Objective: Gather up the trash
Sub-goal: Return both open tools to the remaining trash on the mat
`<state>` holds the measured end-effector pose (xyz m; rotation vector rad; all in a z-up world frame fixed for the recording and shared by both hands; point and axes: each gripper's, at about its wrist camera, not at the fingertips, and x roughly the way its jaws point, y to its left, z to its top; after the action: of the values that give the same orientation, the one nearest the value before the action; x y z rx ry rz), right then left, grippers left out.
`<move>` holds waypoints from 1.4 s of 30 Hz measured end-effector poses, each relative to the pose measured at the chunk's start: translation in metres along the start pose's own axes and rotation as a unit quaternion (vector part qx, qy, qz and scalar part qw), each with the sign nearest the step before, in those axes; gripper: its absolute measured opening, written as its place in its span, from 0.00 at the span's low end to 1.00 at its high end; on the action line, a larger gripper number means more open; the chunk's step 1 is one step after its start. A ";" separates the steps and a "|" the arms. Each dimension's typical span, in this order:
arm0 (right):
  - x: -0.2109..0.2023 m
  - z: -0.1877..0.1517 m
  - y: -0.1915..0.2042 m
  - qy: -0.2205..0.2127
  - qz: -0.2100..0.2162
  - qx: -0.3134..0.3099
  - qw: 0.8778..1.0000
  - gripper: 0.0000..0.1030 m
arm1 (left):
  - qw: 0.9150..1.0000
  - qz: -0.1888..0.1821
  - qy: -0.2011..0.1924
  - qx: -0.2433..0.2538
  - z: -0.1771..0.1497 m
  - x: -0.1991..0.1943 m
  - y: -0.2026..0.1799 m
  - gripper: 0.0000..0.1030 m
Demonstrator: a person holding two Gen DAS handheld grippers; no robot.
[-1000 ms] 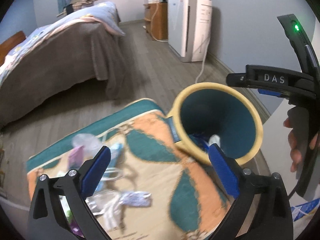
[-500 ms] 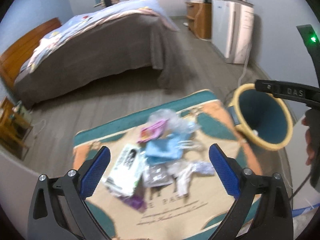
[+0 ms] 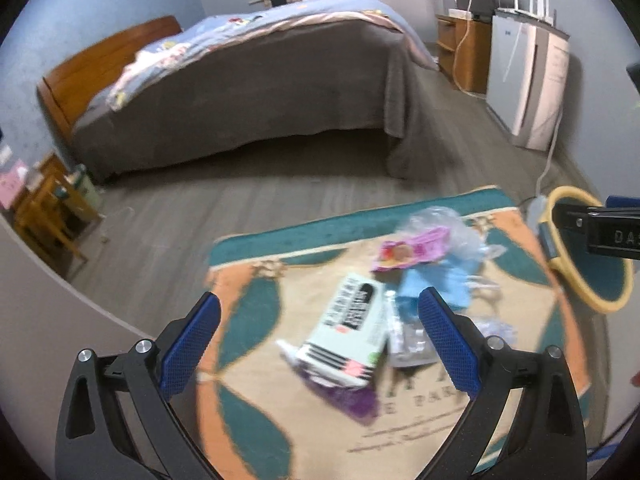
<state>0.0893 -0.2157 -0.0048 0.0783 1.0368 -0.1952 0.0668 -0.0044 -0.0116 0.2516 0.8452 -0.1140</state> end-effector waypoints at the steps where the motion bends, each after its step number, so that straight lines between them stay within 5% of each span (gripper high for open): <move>1: 0.000 0.000 0.005 0.000 -0.002 -0.009 1.000 0.94 | 1.000 0.006 0.003 -0.001 -0.001 0.001 0.004 0.95; 11: 0.009 -0.004 0.032 -0.020 -0.020 -0.094 0.995 0.94 | 0.999 0.032 -0.032 -0.008 -0.005 0.002 0.039 0.95; 14: 0.017 -0.006 0.027 0.006 0.016 -0.090 0.996 0.94 | 0.999 0.022 -0.021 -0.023 -0.002 0.006 0.046 0.95; 21: 0.010 0.000 0.001 -0.024 0.053 0.002 0.998 0.94 | 0.998 -0.030 0.016 -0.051 0.000 0.021 0.056 0.95; 23: 0.013 0.001 0.001 -0.021 0.046 0.000 0.999 0.94 | 0.999 -0.010 0.010 -0.040 -0.001 0.023 0.056 0.95; 27: 0.027 0.000 0.002 -0.012 0.042 -0.018 0.999 0.94 | 0.998 -0.043 0.024 -0.044 -0.005 0.036 0.059 0.95; 42: 0.070 0.018 0.033 0.018 0.095 -0.024 0.995 0.88 | 0.988 -0.097 0.114 0.042 -0.030 0.101 0.018 0.95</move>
<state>0.1459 -0.1946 -0.0570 0.1367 1.0626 0.0035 0.1152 0.0205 -0.1035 0.2637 1.0926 -0.3084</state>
